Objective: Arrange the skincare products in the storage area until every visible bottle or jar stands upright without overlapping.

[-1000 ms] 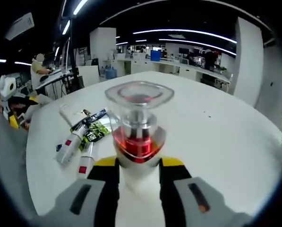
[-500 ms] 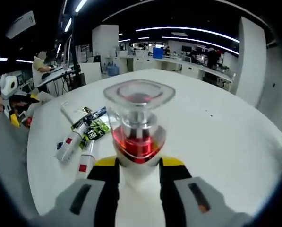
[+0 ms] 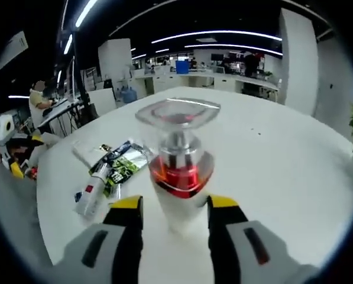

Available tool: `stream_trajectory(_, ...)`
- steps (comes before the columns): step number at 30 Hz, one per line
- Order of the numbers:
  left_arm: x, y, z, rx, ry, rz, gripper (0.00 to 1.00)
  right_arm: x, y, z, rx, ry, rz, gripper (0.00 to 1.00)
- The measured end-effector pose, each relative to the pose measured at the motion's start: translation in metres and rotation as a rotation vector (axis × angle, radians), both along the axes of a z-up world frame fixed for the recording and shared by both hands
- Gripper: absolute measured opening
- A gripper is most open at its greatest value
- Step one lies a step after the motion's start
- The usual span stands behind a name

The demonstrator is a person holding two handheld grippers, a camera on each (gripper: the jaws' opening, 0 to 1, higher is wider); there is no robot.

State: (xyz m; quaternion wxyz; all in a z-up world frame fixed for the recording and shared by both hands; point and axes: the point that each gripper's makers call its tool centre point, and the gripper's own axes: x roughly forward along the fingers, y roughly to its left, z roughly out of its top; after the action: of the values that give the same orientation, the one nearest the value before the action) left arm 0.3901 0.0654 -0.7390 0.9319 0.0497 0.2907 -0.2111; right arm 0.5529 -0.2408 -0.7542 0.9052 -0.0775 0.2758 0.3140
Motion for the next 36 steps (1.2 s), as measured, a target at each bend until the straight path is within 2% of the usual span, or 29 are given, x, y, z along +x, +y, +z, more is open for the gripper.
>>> stream_trajectory(7, 0.001, -0.001, 0.003, -0.004, -0.018, -0.005, 0.91, -0.015, -0.003, -0.002, -0.002, 0.017, -0.011, 0.5)
stream_trajectory(20, 0.0, -0.006, 0.009, -0.01, -0.039, -0.025, 0.91, -0.045, -0.006, -0.01, 0.02, 0.029, -0.083, 0.72)
stream_trajectory(26, -0.001, -0.008, 0.01, -0.01, -0.044, -0.035, 0.91, -0.058, -0.003, -0.006, 0.039, 0.026, -0.1, 0.76)
stream_trajectory(30, -0.001, -0.008, 0.011, -0.008, -0.049, -0.039, 0.9, -0.069, 0.001, 0.004, 0.067, 0.012, -0.123, 0.8)
stream_trajectory(36, 0.0, -0.008, 0.011, -0.004, -0.055, -0.043, 0.9, -0.087, 0.005, 0.012, 0.069, -0.008, -0.143, 0.89)
